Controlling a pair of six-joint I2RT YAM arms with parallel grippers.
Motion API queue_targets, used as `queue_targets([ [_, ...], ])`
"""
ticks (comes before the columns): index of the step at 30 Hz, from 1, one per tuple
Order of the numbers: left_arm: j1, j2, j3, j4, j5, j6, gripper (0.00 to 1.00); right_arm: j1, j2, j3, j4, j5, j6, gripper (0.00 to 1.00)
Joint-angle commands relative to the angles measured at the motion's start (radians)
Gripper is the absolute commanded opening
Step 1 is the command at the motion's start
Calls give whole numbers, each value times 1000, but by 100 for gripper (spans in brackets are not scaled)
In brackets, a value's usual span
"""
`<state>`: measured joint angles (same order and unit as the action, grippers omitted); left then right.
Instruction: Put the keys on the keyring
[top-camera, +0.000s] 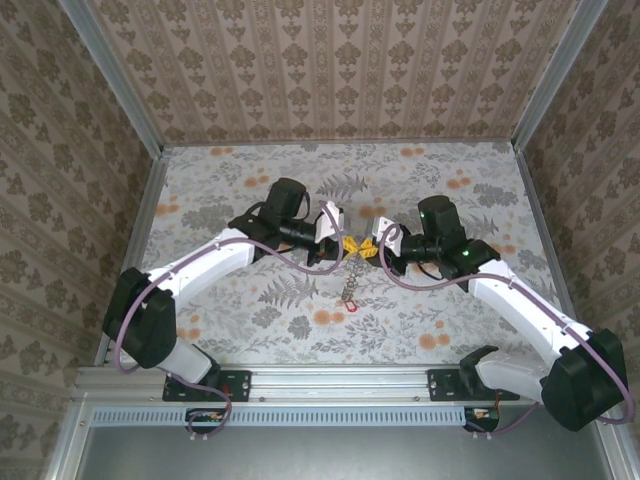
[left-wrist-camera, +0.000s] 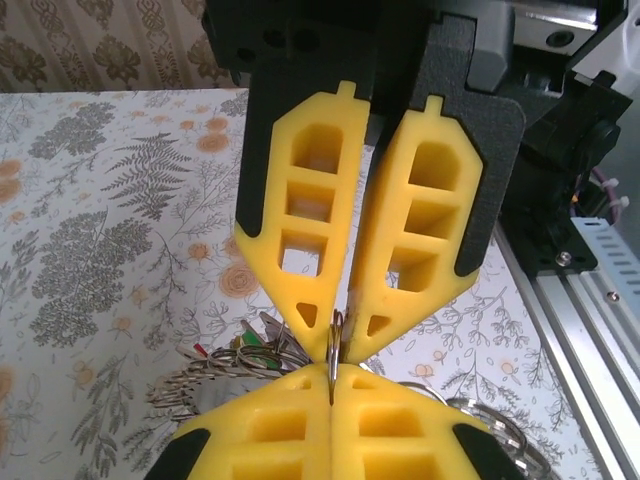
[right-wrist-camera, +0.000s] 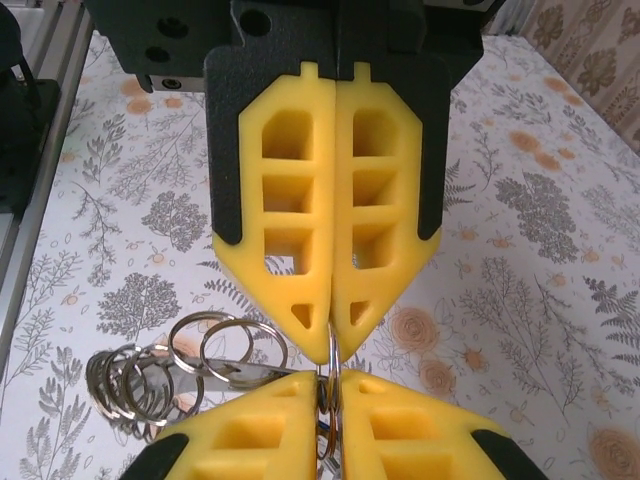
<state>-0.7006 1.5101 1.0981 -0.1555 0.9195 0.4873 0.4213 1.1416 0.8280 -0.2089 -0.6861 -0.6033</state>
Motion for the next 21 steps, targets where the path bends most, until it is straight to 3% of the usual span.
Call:
queue_targets([
  [1,12,-44,-19,139,107,-75,0,-6,-19,-34,121,-37,66,12],
  [9,13,-58,-68,240,118,-134,0,-7,-13,-61,148,-20,83,12],
  [13,12,-64,-76,247,98,-135,0,-9,-10,-45,112,-45,74,1],
  [17,-6,-58,-33,82,7,-26,1,-9,0,3,27,-37,37,0],
  [21,-28,-47,3,-40,-92,58,9,-9,4,40,-37,-31,-8,0],
])
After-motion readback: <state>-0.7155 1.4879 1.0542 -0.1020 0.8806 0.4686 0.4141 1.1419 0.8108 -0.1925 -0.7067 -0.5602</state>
